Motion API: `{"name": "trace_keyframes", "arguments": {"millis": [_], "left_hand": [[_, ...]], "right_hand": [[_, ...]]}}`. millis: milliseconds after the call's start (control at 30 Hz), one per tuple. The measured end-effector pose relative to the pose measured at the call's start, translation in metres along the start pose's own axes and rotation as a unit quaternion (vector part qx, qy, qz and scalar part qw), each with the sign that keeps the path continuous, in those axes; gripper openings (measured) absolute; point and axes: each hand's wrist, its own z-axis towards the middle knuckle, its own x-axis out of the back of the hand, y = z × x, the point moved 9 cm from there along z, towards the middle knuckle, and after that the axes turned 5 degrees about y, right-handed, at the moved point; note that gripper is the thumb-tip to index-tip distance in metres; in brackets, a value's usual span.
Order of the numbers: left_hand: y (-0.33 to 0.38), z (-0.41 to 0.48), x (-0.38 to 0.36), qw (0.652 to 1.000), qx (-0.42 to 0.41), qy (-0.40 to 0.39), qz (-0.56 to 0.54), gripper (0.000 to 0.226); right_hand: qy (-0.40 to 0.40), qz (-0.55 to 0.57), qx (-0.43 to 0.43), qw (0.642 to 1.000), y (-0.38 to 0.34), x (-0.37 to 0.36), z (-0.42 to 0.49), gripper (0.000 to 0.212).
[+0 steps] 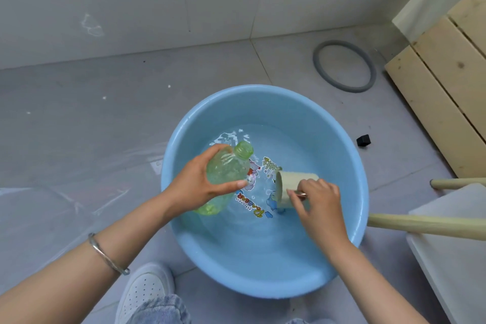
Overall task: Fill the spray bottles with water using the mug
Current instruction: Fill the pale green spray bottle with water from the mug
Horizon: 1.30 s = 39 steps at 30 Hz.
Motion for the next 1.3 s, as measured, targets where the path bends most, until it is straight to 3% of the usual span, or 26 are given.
{"name": "trace_keyframes", "arguments": {"millis": [167,367,467,567,667,800,1067,1300], "left_hand": [[0.000,0.001,-0.001,1.000,-0.004,0.003,-0.007,0.066],[0.000,0.001,0.006,1.000,-0.004,0.015,-0.003,0.076],[-0.001,0.001,0.010,1.000,-0.005,0.024,0.003,0.076],[0.000,0.002,0.011,1.000,-0.004,0.029,0.006,0.077],[0.001,0.002,0.012,1.000,-0.005,0.029,0.002,0.077],[0.003,-0.001,0.010,1.000,-0.007,0.024,0.004,0.067],[0.005,-0.006,-0.001,1.000,-0.014,-0.002,0.025,0.061],[0.009,-0.006,-0.009,0.999,-0.024,-0.016,0.014,0.057]], "right_hand": [[-0.017,0.029,0.051,0.998,-0.026,-0.013,-0.009,0.026],[-0.079,0.149,0.060,0.984,-0.055,-0.024,-0.020,0.027],[-0.090,0.276,-0.066,0.954,-0.038,-0.020,-0.019,0.034],[-0.081,0.412,-0.220,0.880,-0.013,-0.014,-0.025,0.038],[-0.043,0.477,-0.277,0.833,-0.005,0.007,-0.026,0.037],[0.047,0.527,-0.279,0.801,0.007,0.052,-0.017,0.033],[0.136,0.489,-0.234,0.830,-0.003,0.121,0.011,0.042],[0.124,0.414,-0.182,0.883,-0.020,0.131,0.019,0.036]]}}
